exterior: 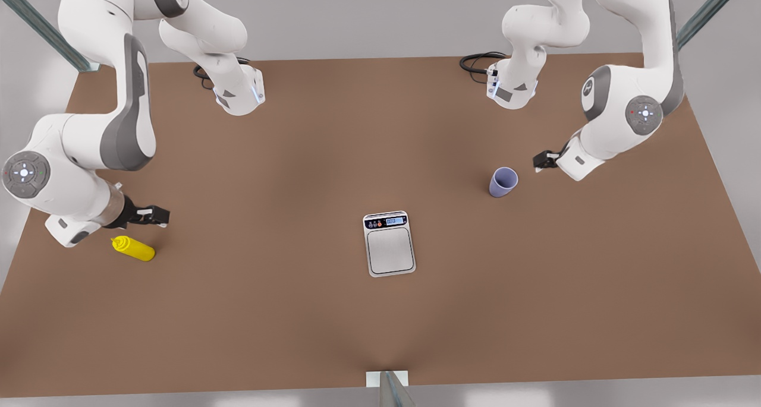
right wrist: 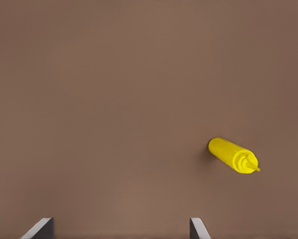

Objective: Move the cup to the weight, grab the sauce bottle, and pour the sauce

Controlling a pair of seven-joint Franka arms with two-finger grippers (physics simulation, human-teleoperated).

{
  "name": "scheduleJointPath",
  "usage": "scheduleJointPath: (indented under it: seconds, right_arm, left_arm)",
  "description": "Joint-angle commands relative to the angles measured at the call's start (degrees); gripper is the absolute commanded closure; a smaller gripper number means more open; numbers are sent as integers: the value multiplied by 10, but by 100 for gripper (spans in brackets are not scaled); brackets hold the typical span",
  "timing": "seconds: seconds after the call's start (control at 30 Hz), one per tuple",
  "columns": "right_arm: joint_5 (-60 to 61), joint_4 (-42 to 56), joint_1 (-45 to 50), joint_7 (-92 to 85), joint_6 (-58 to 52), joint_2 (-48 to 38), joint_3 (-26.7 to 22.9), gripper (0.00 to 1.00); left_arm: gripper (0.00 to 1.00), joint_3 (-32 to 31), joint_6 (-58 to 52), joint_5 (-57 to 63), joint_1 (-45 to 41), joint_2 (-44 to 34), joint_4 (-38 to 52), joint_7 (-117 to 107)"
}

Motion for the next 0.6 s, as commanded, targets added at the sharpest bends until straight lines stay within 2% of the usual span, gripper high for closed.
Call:
scheduleJointPath:
  seconds: [0.0, 0.2, 0.33, 0.4, 0.57]
  right_arm:
    - [0, 0, 0, 0, 0, 0, 0, 0]
    - [-4, -1, -7, -24, 4, 9, 0, 0]
    - [-4, -1, -9, -29, 7, 16, 0, 0]
    - [-4, -1, -9, -29, 7, 21, 0, 0]
    - [-4, -1, -8, -30, 7, 28, 0, 0]
  left_arm:
    - [0, 0, 2, 0, -1, 1, -2, 0]
    - [0, 1, 37, 3, -42, 21, -48, -41]
    - [0, 1, 86, 5, -42, 8, -95, -41]
    - [0, 1, 146, 5, -42, 8, -138, -40]
    - [0, 3, 128, 4, -41, 53, -140, -44]
